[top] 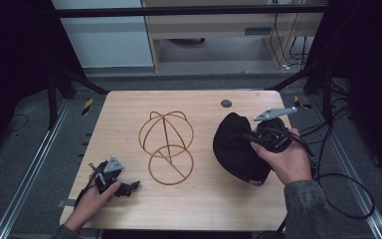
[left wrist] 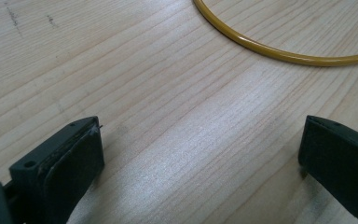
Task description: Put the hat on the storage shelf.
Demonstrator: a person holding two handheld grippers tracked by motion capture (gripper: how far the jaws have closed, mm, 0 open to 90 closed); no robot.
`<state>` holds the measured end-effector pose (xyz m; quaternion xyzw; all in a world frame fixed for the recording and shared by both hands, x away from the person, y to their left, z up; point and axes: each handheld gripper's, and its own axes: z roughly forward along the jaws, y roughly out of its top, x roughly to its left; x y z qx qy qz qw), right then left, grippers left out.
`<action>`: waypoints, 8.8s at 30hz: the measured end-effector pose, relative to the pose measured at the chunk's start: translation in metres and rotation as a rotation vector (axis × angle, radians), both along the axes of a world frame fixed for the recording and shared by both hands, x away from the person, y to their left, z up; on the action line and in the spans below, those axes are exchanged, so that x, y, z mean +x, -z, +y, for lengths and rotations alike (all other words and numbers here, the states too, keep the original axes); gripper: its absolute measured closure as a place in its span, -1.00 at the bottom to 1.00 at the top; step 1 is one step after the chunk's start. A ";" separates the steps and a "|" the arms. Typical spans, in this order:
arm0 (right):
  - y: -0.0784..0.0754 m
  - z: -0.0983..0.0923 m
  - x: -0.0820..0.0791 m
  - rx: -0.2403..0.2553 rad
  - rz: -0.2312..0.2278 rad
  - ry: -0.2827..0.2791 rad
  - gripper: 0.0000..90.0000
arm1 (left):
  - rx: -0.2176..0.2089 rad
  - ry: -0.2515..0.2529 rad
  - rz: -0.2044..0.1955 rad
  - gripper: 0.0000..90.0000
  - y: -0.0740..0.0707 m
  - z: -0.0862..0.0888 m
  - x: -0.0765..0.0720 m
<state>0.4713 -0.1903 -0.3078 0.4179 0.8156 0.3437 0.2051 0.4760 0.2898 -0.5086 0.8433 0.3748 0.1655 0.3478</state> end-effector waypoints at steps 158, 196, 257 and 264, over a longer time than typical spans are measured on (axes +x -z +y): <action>-0.082 0.217 0.058 -0.064 0.017 -0.370 0.59 | 0.007 0.012 0.003 -1.00 -0.001 0.001 0.002; -0.088 0.191 0.040 -0.013 -0.003 -0.334 0.30 | 0.004 0.012 0.001 -1.00 0.000 0.001 0.003; 0.000 0.012 -0.028 0.071 -0.185 0.130 -0.83 | 0.002 0.001 0.004 -1.00 0.000 0.000 0.002; 0.042 0.001 -0.017 0.087 -0.141 0.173 -0.83 | 0.002 0.000 0.004 -1.00 0.000 0.001 0.002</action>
